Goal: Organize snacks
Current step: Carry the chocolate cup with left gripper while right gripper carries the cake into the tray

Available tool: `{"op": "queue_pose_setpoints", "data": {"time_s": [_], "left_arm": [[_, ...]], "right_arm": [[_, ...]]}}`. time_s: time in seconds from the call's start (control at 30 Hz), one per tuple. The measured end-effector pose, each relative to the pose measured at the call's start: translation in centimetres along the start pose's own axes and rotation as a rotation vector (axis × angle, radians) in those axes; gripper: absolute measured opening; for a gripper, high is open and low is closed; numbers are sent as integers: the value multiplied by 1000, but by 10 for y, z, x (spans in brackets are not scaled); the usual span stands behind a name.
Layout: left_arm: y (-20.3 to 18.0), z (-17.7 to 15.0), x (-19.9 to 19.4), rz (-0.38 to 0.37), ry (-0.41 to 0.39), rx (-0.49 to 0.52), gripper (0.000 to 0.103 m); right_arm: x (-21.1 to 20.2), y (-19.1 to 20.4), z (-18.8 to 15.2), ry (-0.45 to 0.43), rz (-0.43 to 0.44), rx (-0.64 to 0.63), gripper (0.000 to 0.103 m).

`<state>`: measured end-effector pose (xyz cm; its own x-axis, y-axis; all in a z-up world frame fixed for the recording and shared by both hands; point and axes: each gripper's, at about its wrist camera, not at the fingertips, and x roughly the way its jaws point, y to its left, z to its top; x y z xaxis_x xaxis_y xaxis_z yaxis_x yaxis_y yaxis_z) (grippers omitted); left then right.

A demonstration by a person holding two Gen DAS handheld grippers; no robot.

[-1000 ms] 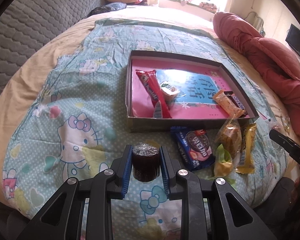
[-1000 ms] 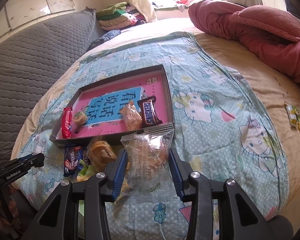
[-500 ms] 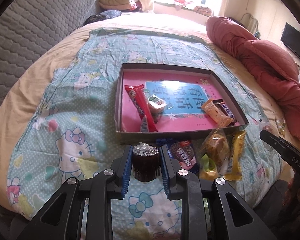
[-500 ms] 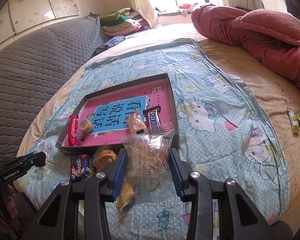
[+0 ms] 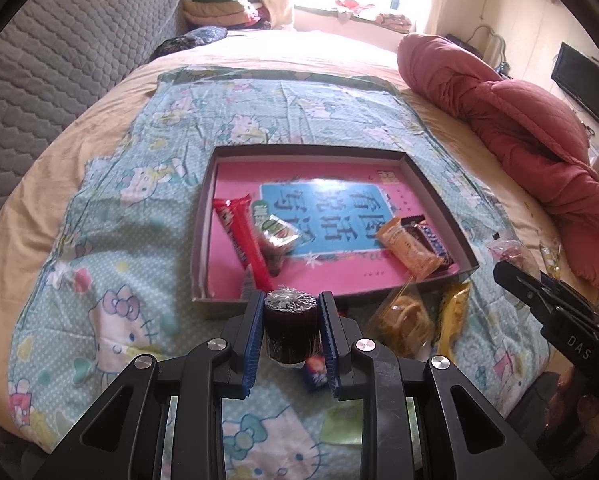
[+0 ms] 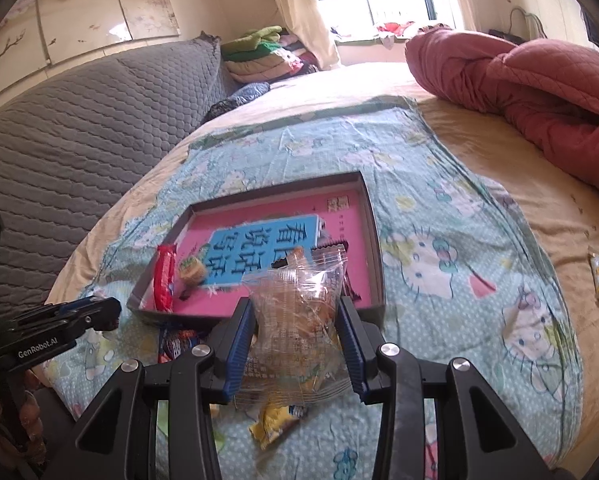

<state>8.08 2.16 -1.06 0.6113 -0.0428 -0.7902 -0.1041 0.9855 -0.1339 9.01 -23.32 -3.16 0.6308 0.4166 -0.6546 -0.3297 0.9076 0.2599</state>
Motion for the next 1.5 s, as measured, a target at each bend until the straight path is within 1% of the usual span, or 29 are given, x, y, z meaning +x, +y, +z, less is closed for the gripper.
{"op": "queue_pose_setpoints", "data": {"time_s": [0.13,0.23,0.37,0.43,0.7,1.03,1.13,1.3,1.37,1.5], "left_arm": [[-7,10,4,-1,-8,6,27],[-9,17,7,2,-6,-5,27],[-11,22,11,10,-5,-9,27],[-12,25,13,12,-3,-7,27],[-17,38,23,13,-2,-18,27],[-27,50,40,15,1,1,27],[-29,52,52,29,18,13,27],[-17,46,68,31,57,-26,27],[-14,43,74,31,74,-32,27],[-15,36,82,34,95,-29,27]], "right_arm": [[3,-1,7,-13,12,13,42],[8,-4,14,-11,36,53,42],[14,-1,25,-35,33,46,42],[17,-1,29,-39,46,54,42],[31,-6,35,-37,57,65,42],[37,-11,42,-59,48,42,42],[40,-14,41,-57,38,37,42],[45,-18,39,-43,45,42,42],[49,-18,38,-30,57,43,42],[61,-20,34,6,47,34,42]]}}
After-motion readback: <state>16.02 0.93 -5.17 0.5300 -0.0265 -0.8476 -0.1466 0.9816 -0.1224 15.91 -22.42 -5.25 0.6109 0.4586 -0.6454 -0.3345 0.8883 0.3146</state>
